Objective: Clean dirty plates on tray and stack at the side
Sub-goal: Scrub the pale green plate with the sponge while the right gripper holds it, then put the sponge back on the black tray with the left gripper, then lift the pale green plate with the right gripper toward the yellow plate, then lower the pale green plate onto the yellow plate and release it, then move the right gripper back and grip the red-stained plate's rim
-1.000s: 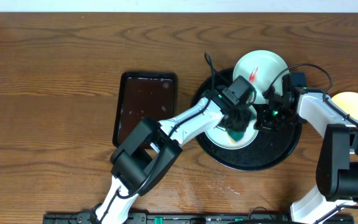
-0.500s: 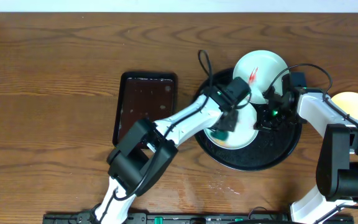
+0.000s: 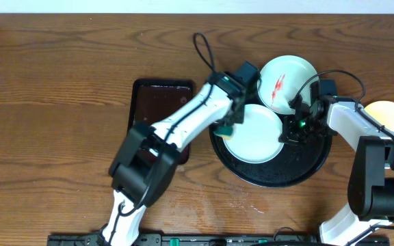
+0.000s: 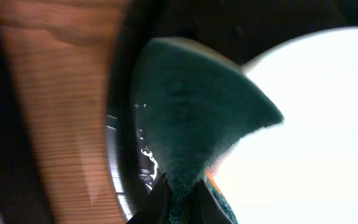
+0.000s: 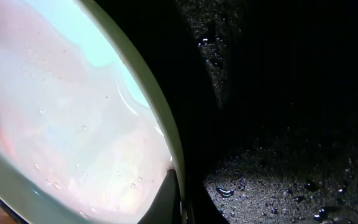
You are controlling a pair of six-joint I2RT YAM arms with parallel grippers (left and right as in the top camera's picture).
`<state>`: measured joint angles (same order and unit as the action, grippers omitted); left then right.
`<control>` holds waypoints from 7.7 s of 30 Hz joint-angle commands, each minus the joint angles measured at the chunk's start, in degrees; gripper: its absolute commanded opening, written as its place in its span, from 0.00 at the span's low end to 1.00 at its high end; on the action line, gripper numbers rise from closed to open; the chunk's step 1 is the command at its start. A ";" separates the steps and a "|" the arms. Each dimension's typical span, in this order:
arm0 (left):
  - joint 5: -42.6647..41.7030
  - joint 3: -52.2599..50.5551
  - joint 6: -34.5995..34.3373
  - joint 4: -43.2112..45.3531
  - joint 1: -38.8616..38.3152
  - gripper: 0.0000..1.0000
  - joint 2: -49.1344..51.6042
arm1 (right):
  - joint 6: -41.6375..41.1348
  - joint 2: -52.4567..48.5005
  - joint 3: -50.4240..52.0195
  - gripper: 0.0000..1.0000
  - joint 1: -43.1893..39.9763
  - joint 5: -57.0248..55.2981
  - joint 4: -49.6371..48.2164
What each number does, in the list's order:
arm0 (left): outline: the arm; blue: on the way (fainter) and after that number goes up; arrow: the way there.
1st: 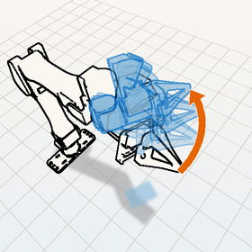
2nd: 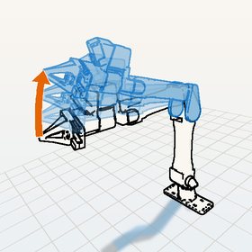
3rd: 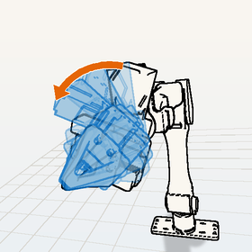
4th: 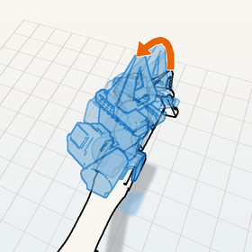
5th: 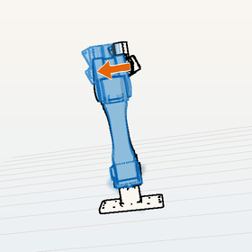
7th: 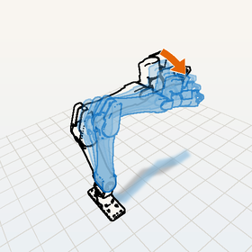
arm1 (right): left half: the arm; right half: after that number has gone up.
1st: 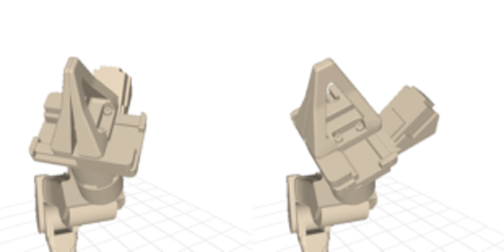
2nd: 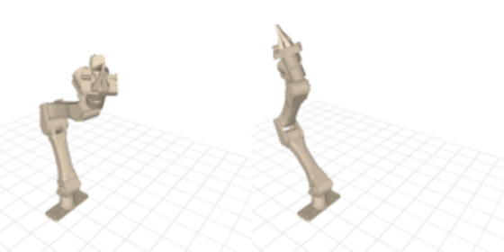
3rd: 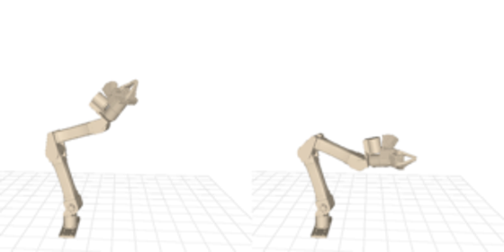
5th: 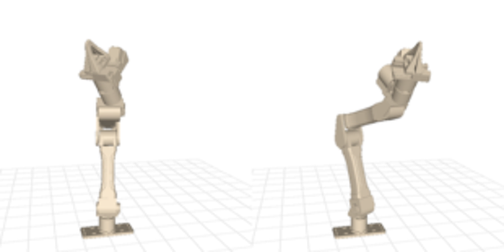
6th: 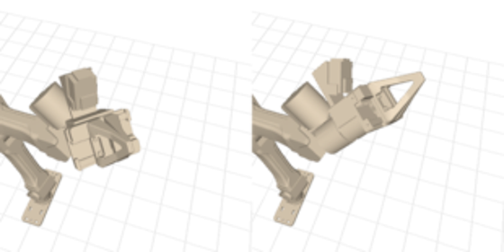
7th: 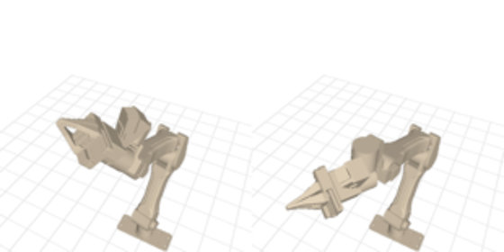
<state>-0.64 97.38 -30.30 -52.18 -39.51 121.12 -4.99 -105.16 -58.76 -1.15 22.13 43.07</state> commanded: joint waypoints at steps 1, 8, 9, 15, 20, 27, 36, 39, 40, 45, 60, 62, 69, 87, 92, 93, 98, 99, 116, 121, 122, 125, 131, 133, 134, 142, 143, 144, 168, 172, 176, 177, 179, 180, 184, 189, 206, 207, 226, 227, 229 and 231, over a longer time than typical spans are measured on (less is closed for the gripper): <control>-4.04 1.53 -1.05 -4.35 3.78 0.08 -5.70 | 0.39 -1.33 0.44 0.01 0.13 -5.86 0.22; -1.31 1.42 5.22 -12.59 11.96 0.07 -13.22 | 0.39 -1.33 0.44 0.01 0.13 -5.86 0.15; 0.00 1.36 5.20 -13.38 13.27 0.08 -13.62 | 0.39 -1.33 0.44 0.01 0.11 -5.86 0.02; 1.11 -3.45 7.85 -12.17 19.41 0.07 -13.70 | 0.39 -1.33 0.44 0.01 0.13 -5.84 -0.98; 0.87 -15.19 7.78 -3.13 22.05 0.08 -13.70 | 0.37 -1.33 0.44 0.01 0.13 -5.81 -1.53; -2.10 -17.31 7.78 -1.53 23.47 0.29 -14.75 | 0.28 -1.31 0.42 0.01 0.13 -4.83 -1.92; -4.76 -16.35 7.78 -1.66 23.47 0.58 -28.06 | -2.40 10.03 0.42 0.01 4.72 -13.68 -0.48; -4.74 -16.37 7.78 -1.97 23.47 0.66 -32.63 | -4.70 15.15 0.42 0.01 8.11 -21.86 -0.66; -4.74 -16.37 7.78 -2.14 23.47 0.67 -33.81 | -5.55 16.48 0.42 0.01 9.27 -24.70 -0.66; -4.72 -16.37 7.78 -3.48 23.47 0.75 -38.07 | -6.69 21.79 0.42 0.01 15.10 -36.74 -0.37; -4.74 -16.37 7.78 -3.89 23.47 0.84 -38.40 | -6.51 34.95 0.42 0.01 35.01 -68.54 0.02; -4.74 -16.37 7.78 -3.89 23.47 0.84 -38.40 | -4.81 35.28 0.42 0.01 38.16 -72.57 0.00; -4.74 -16.37 7.78 -3.89 23.47 0.84 -38.40 | -1.49 35.15 0.42 0.01 47.71 -78.29 0.02; -4.74 -16.37 7.78 -3.89 23.47 0.84 -38.40 | 5.97 35.15 0.42 0.01 54.10 -86.20 -0.20; -4.72 -16.37 7.78 -3.89 23.47 0.84 -38.40 | 6.32 35.15 0.42 0.01 55.06 -86.18 -0.15; -4.72 -16.37 7.78 -3.89 23.47 0.84 -38.40 | 6.40 35.15 0.42 0.01 55.21 -86.20 -0.17; -4.74 -16.37 7.78 -3.89 23.47 0.84 -38.40 | 6.97 35.15 0.42 0.01 55.25 -86.18 -0.20; -4.74 -16.37 7.78 -3.89 23.47 0.84 -38.40 | 7.23 35.15 0.42 0.01 55.25 -86.18 -0.17; -4.72 -16.37 7.78 -3.89 23.47 0.85 -38.40 | 7.45 35.15 0.42 0.01 55.25 -86.18 -0.22; -4.74 -16.37 7.78 -3.89 23.47 0.84 -38.40 | 7.45 35.15 0.42 0.01 55.25 -86.18 0.04; -4.74 -16.37 7.78 -3.89 23.47 0.84 -38.40 | 7.45 35.15 0.42 0.01 55.25 -86.18 0.04; -4.74 -16.37 7.78 -3.89 23.47 0.85 -38.40 | 7.45 35.15 0.42 0.01 55.25 -86.18 -0.04; -4.74 -16.37 7.78 -3.89 23.47 0.85 -38.40 | 7.91 35.15 0.42 0.01 55.25 -86.20 0.00; -4.72 -16.37 7.78 -3.89 23.47 0.84 -38.40 | 7.89 35.15 0.42 0.01 55.25 -86.20 -0.02; -4.74 -16.37 7.78 -3.89 23.47 0.84 -38.40 | 7.89 35.15 0.42 0.01 55.25 -86.20 -0.02; -4.74 -16.37 7.78 -3.89 23.47 0.85 -38.40 | 7.89 35.15 0.42 0.01 55.25 -86.20 0.00; -4.74 -16.37 7.78 -3.89 23.47 0.85 -38.40 | 7.89 35.15 0.42 0.01 55.25 -86.20 0.02; -4.72 -16.37 7.78 -3.89 23.47 0.85 -38.40 | 7.89 35.15 0.42 0.01 55.25 -86.18 0.02; -4.74 -16.37 7.78 -3.89 23.47 0.85 -38.40 | 9.92 33.35 0.44 0.01 54.53 -83.23 -1.57; -4.74 -16.37 7.78 -3.89 23.47 0.85 -38.40 | -7.37 33.31 0.42 0.01 47.98 -76.39 -1.36; -4.72 -16.37 7.78 -3.89 23.47 0.85 -38.40 | -10.97 33.24 0.42 0.01 33.09 -45.35 -3.89; -4.72 -16.37 7.78 -3.89 23.47 0.85 -38.40 | -9.75 33.24 0.42 0.01 29.22 -39.47 -4.52; -4.72 -16.37 7.78 -3.89 23.47 0.85 -38.40 | -7.28 33.27 0.42 0.01 21.40 -30.27 -5.11; -4.74 -16.37 7.78 -3.89 23.47 0.85 -38.40 | -6.71 33.27 0.42 0.01 17.35 -26.64 -5.09; -4.72 -16.37 7.78 -3.89 23.47 0.85 -38.40 | -6.78 32.94 0.42 0.01 -0.52 -14.73 -4.44; -4.74 -16.37 7.78 -3.89 23.47 0.85 -38.40 | -11.65 30.45 0.42 0.01 -20.65 -11.96 -4.87; -4.74 -16.37 7.78 -3.89 23.47 0.85 -38.40 | -21.09 9.64 0.42 0.03 -48.43 -15.76 -14.88; -4.72 -16.37 7.78 -3.89 23.47 0.85 -38.40 | -20.50 9.68 0.42 0.17 -48.70 -14.01 -15.21; -4.74 -16.37 7.78 -3.89 23.47 0.85 -38.40 | 11.98 13.68 0.28 0.62 -9.99 -12.20 -26.71; -4.74 -16.37 7.78 -3.89 23.47 0.85 -38.40 | 11.98 12.07 0.28 0.62 -8.72 -14.36 -28.09; -4.74 -16.37 7.78 -3.89 23.47 0.85 -38.40 | 11.98 8.39 0.28 0.61 -7.08 -15.93 -31.28; -4.74 -16.37 7.78 -3.89 23.47 0.85 -38.40 | 11.93 4.76 0.26 0.59 -6.69 -15.89 -34.29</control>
<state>-5.65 80.18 -22.50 -55.92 -16.27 82.83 3.90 -95.96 -58.26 -8.34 12.56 10.90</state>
